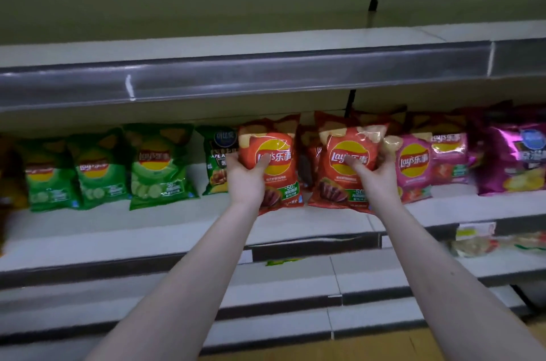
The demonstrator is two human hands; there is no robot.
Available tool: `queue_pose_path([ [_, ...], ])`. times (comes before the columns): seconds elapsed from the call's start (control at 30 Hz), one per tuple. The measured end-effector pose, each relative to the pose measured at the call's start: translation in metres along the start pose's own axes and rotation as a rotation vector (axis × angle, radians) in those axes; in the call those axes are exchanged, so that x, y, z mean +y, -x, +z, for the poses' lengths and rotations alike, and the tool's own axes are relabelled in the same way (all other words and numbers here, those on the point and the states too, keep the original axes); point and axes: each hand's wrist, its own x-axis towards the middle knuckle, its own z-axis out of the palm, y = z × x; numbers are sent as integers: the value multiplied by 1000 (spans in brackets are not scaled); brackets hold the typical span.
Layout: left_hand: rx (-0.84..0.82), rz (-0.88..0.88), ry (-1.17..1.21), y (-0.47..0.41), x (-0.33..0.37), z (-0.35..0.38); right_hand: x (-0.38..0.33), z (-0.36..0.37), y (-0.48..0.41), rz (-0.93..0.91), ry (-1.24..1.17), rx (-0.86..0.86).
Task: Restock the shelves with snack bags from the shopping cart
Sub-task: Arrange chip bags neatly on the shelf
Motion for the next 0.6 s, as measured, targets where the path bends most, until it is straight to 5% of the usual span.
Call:
queue_pose_path([
  [0.6,74,-138,-187,-55,-64,77,82,22,-90,142,65,-193],
])
